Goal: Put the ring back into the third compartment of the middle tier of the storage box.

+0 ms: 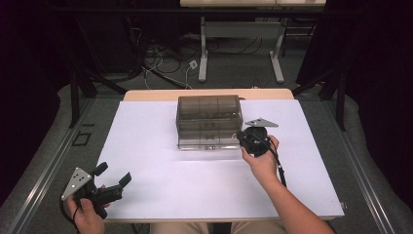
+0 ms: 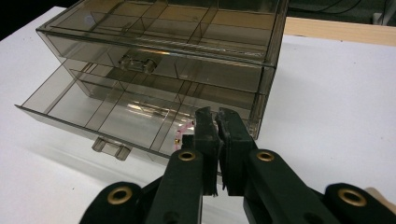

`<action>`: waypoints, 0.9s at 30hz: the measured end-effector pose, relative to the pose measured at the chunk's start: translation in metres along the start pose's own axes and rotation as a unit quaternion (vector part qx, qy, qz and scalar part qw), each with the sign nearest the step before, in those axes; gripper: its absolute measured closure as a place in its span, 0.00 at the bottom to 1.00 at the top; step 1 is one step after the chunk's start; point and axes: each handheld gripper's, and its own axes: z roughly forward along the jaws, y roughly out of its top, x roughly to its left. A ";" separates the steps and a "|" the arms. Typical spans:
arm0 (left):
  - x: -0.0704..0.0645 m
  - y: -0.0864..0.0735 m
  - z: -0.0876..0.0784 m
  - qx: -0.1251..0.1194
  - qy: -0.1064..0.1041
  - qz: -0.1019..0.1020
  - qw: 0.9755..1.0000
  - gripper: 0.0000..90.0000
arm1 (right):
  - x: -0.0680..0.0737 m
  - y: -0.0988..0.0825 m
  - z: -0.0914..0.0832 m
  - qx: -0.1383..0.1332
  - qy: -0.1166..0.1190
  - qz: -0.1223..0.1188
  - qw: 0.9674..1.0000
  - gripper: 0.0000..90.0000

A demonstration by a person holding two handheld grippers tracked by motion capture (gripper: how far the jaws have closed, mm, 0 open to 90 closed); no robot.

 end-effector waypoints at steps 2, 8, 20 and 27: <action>0.000 0.000 0.000 -0.001 0.000 -0.001 1.000 0.01 | 0.000 0.000 0.002 0.000 -0.003 -0.004 1.000 0.97; 0.000 0.000 0.000 -0.002 0.000 -0.002 1.000 0.01 | 0.001 0.000 0.005 0.002 -0.002 -0.001 1.000 0.97; 0.000 0.000 0.001 0.000 -0.003 -0.003 1.000 0.01 | 0.003 -0.001 0.015 0.009 -0.008 -0.003 1.000 0.97; 0.001 -0.001 0.000 0.002 -0.002 -0.003 1.000 0.01 | 0.005 -0.001 0.022 0.014 -0.011 0.004 1.000 0.97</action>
